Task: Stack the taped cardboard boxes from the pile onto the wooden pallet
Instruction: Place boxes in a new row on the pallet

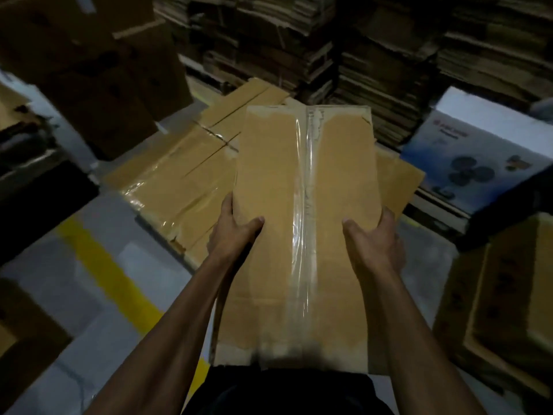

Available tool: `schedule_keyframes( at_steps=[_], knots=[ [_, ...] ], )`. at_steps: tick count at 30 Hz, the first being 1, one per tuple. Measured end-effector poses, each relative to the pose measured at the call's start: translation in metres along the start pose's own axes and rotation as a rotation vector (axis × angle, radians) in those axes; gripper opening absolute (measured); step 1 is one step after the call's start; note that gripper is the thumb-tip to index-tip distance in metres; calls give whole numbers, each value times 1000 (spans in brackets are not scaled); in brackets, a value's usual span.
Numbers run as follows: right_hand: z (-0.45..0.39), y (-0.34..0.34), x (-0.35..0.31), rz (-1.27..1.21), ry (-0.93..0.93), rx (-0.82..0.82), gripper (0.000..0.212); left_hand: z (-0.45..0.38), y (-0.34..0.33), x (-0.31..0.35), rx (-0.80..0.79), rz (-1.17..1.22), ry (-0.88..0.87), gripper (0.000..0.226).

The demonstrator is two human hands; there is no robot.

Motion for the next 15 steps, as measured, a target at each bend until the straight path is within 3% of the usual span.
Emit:
schedule_keyframes(
  at_steps=[5,15],
  knots=[
    [23,-4,-1,-18,-95,154,70,-23,3,12,-141,-31,-67,88],
    [38,11,34,-25,-189,253,65,-23,-30,20,-294,-121,-118,97]
  ],
)
Point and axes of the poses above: each hand's wrist, its own z-axis away from the middle knuckle, its own y-axis out of the back of the hand, x = y × z, the point moved 3 cm from there along -z, towards the middle knuckle, and after that the axes turned 2 degrees about -z, right-handed, at the moved point
